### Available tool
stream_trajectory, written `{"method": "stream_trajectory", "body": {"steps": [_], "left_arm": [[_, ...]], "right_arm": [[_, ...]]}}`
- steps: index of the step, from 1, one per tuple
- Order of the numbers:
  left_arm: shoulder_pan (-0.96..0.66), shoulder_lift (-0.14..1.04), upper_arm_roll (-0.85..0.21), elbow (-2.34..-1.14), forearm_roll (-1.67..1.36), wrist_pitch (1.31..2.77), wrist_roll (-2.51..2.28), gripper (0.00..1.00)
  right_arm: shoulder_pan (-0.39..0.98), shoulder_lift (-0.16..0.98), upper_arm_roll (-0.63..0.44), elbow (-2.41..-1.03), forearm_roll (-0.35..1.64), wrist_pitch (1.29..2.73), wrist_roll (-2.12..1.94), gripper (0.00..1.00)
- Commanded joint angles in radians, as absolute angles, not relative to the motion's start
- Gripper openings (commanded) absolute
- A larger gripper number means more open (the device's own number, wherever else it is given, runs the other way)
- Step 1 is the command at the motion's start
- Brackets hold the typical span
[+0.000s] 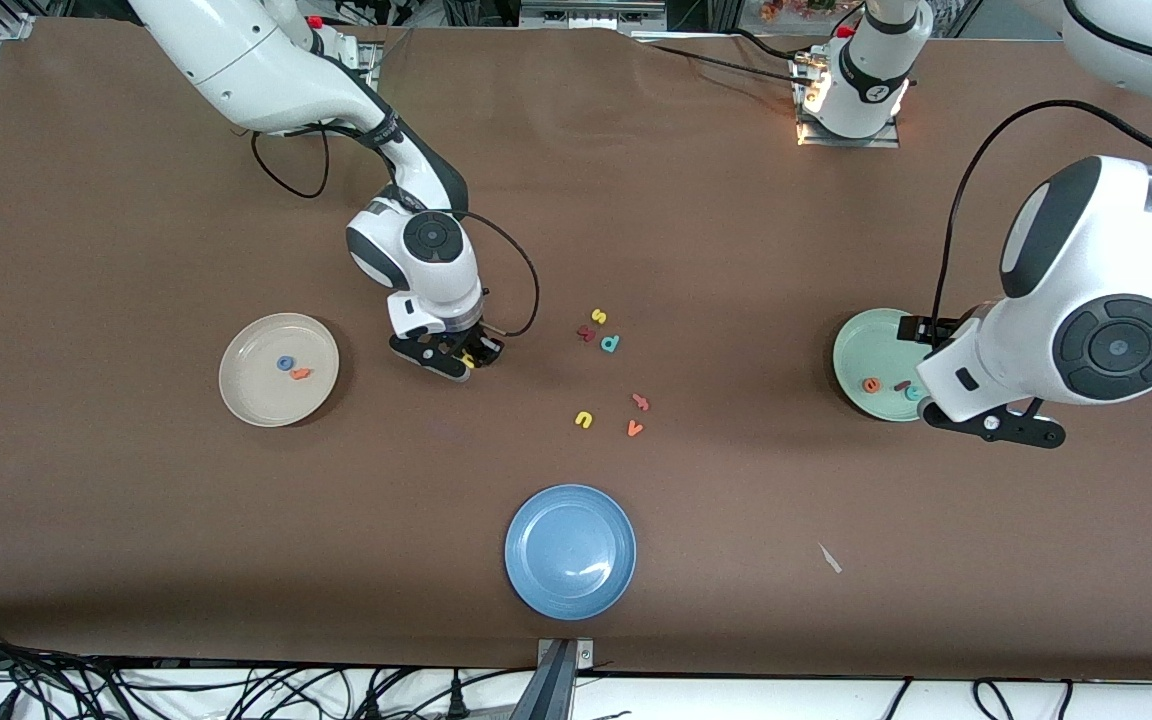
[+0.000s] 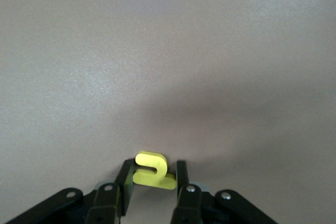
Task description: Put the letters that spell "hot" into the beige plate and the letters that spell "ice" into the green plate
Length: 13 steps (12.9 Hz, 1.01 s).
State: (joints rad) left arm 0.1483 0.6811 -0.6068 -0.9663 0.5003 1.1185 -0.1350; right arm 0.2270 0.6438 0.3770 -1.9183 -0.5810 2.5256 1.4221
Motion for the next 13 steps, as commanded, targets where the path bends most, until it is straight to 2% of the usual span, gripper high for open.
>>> {"method": "stream_trajectory", "body": {"steps": [1, 4, 5, 7, 9, 10, 12, 13], "left_arm": [[0.144, 0.695, -0.597, -0.923, 0.473, 1.104, -0.192, 1.00], [0.184, 0.693, -0.595, -0.920, 0.419, 1.155, -0.192, 1.00], [0.190, 0.692, -0.550, -0.919, 0.350, 1.187, -0.190, 1.00], [0.163, 0.626, -0.378, -0.920, 0.184, 1.271, -0.186, 1.00], [0.100, 0.548, -0.162, -0.962, -0.010, 1.351, -0.178, 1.00], [0.085, 0.511, -0.116, -1.026, -0.034, 1.391, -0.178, 0.99], [0.097, 0.360, -0.110, -1.272, -0.031, 1.561, -0.178, 0.99], [0.104, 0.315, -0.112, -1.354, -0.028, 1.634, -0.179, 1.00]], "right_arm": [[0.233, 0.661, 0.376, -1.901, -0.623, 2.525, 1.453, 0.24], [0.229, 0.617, 0.374, -1.907, -0.623, 2.514, 1.402, 0.24], [0.216, 0.579, 0.374, -1.922, -0.618, 2.491, 1.353, 0.24], [0.163, 0.502, 0.376, -1.969, -0.611, 2.438, 1.203, 0.24], [0.089, 0.430, 0.376, -2.029, -0.589, 2.436, 1.045, 0.24], [0.057, 0.396, 0.374, -2.063, -0.571, 2.436, 0.955, 0.24], [-0.032, 0.336, 0.374, -2.115, -0.548, 2.436, 0.742, 0.25], [-0.063, 0.316, 0.371, -2.134, -0.522, 2.436, 0.647, 0.25]]}}
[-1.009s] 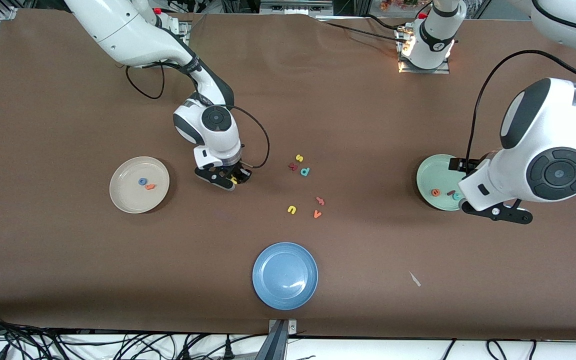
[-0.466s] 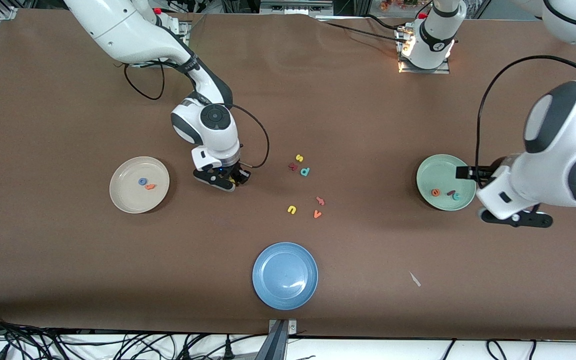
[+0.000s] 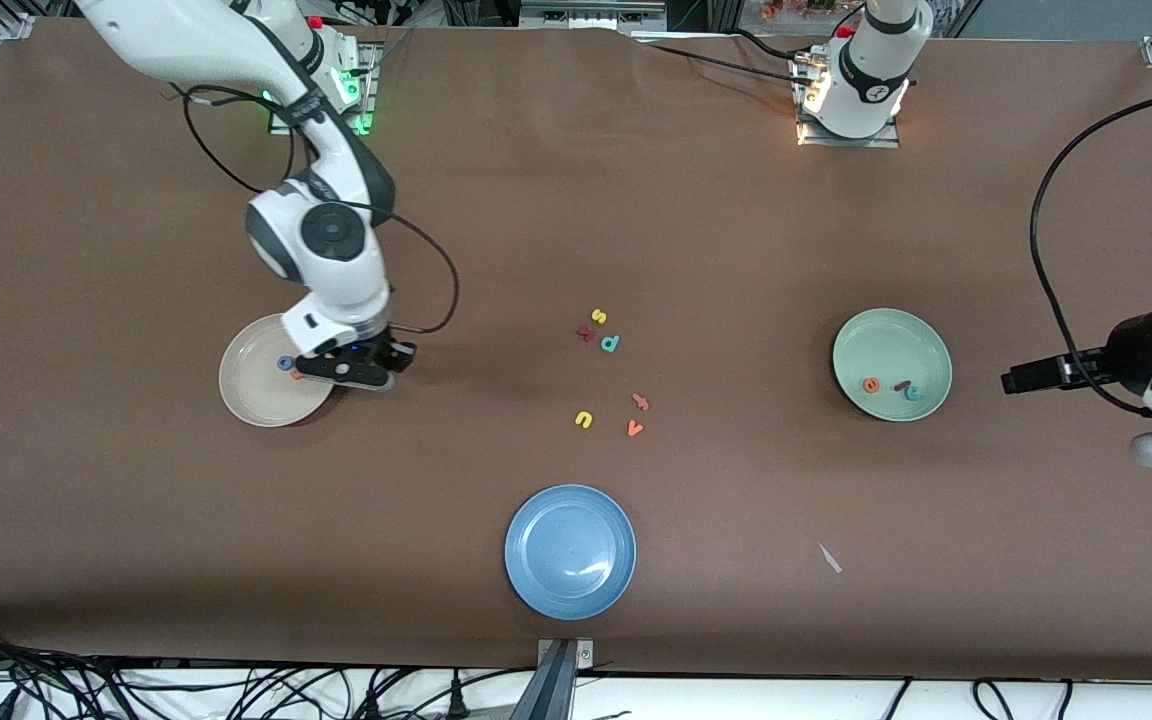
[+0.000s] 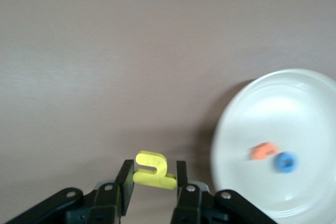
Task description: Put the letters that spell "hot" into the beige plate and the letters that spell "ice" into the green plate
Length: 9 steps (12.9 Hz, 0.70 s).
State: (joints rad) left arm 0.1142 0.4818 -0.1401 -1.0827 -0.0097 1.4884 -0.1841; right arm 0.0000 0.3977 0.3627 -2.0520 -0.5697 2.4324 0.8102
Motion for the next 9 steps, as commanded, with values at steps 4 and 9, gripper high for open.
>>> {"method": "stream_trajectory", "body": {"steps": [4, 9], "left_arm": [[0.113, 0.327, -0.110, -1.348, -0.017, 1.640, -0.183, 1.00], [0.161, 0.347, -0.109, -1.345, 0.015, 1.647, -0.164, 1.00]], "right_arm": [[-0.146, 0.265, 0.364, -2.206, -0.479, 2.436, 0.474, 0.48], [-0.153, 0.242, 0.365, -2.221, -0.407, 2.413, 0.472, 1.00]]}}
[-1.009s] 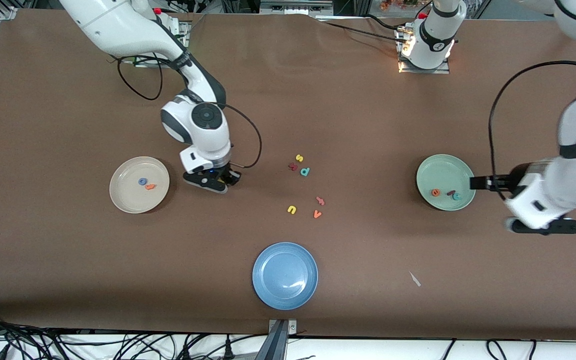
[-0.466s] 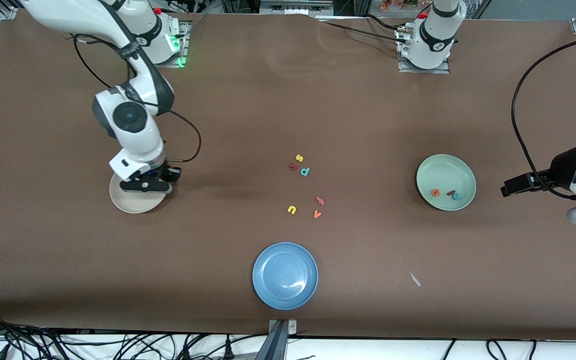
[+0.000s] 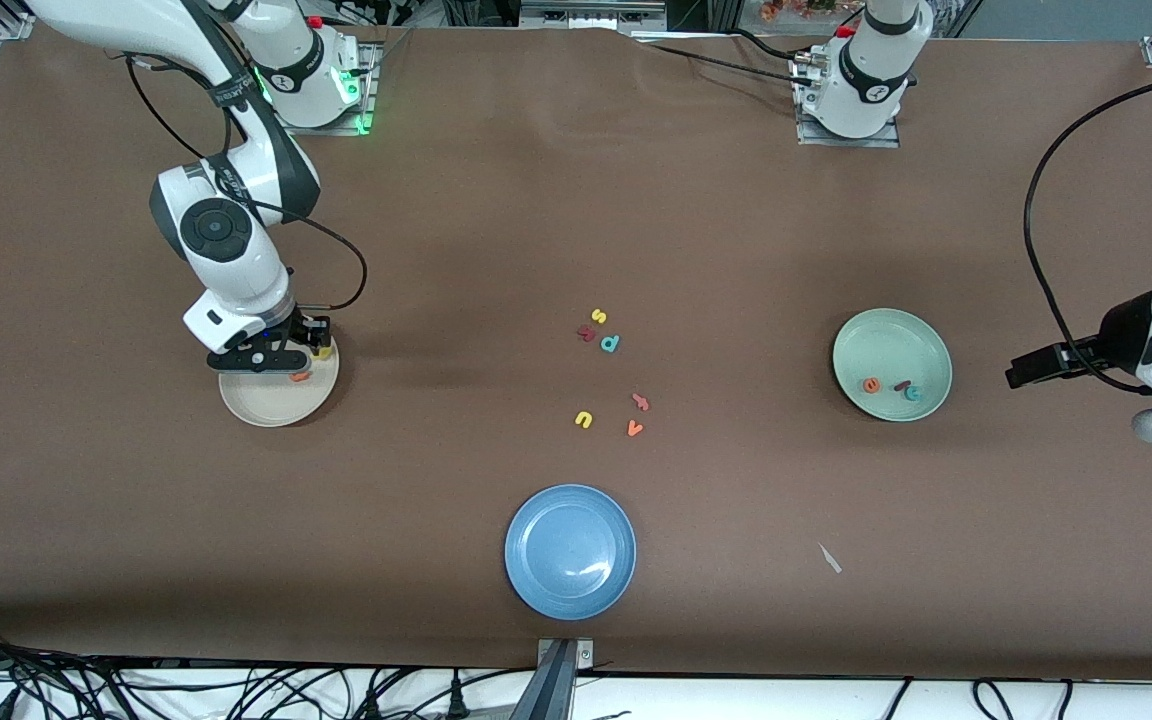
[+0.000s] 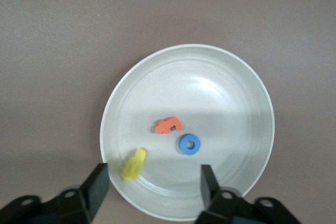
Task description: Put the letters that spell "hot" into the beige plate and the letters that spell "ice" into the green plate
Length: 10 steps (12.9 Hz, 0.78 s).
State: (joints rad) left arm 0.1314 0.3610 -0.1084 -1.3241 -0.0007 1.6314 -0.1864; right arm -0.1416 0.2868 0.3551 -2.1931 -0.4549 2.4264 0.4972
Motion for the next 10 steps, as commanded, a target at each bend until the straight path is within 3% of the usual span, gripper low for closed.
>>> {"method": "stream_trajectory", "body": {"steps": [1, 5, 10], "left_arm": [[0.179, 0.347, -0.109, -1.345, 0.008, 1.647, -0.137, 1.00], [0.195, 0.353, -0.110, -1.345, 0.002, 1.647, -0.094, 1.00], [0.196, 0.353, -0.110, -1.345, 0.002, 1.647, -0.086, 1.00]], "right_arm": [[-0.153, 0.233, 0.367, -2.218, -0.385, 2.404, 0.471, 1.00], [-0.152, 0.190, 0.417, -2.096, -0.278, 2.158, 0.469, 1.00], [-0.127, 0.175, 0.408, -1.749, -0.103, 1.731, 0.358, 1.00]]}}
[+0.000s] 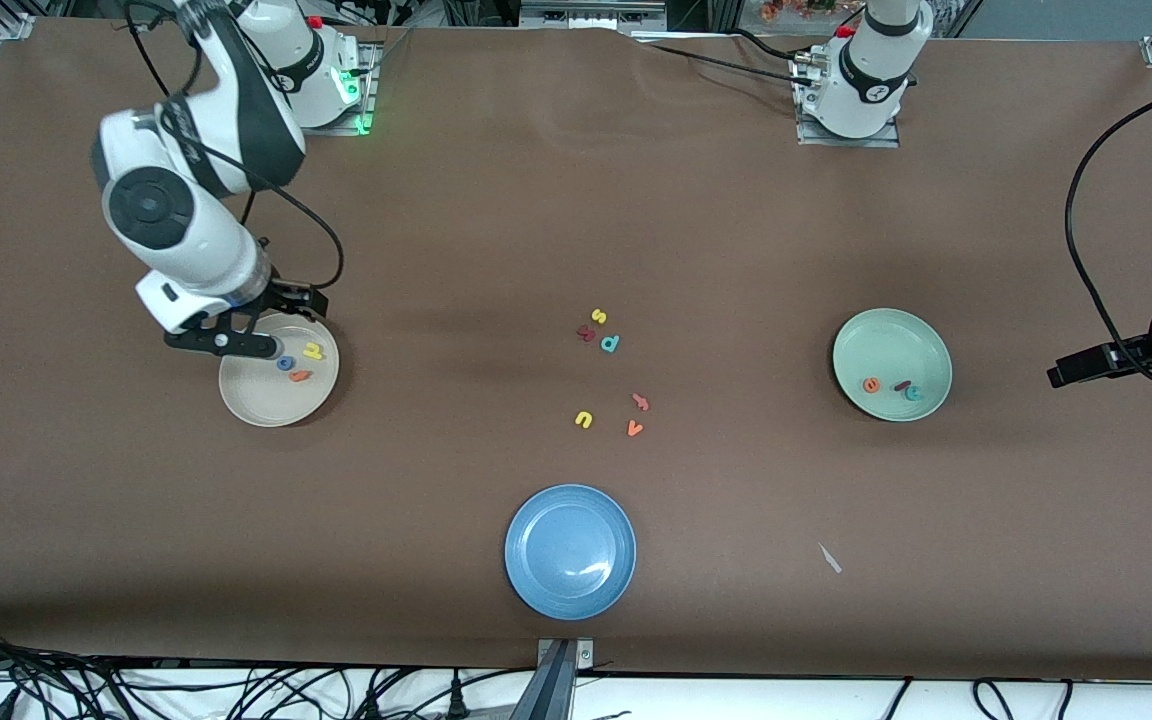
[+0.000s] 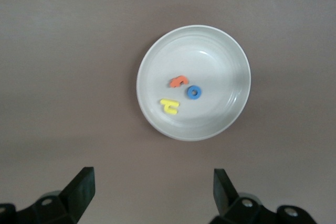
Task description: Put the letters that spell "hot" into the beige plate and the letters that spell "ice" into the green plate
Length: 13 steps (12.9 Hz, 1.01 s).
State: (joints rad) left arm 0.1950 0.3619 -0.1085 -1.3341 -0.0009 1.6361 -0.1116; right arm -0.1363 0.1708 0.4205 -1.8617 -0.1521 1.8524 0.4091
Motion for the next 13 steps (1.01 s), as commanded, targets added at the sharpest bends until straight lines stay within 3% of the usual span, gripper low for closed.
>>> {"method": "stream_trajectory", "body": {"steps": [1, 6, 13], "left_arm": [[0.196, 0.353, -0.110, -1.345, 0.002, 1.647, -0.083, 1.00], [0.201, 0.360, -0.110, -1.345, 0.006, 1.649, -0.063, 1.00], [0.201, 0.370, -0.110, -1.347, 0.005, 1.649, -0.061, 1.00]], "right_arm": [[-0.085, 0.167, 0.362, -1.696, -0.098, 1.665, 0.338, 1.00], [-0.020, 0.132, 0.098, -1.599, 0.032, 1.566, 0.155, 1.00], [-0.017, 0.166, 0.097, -1.508, 0.034, 1.529, 0.143, 1.00]]}}
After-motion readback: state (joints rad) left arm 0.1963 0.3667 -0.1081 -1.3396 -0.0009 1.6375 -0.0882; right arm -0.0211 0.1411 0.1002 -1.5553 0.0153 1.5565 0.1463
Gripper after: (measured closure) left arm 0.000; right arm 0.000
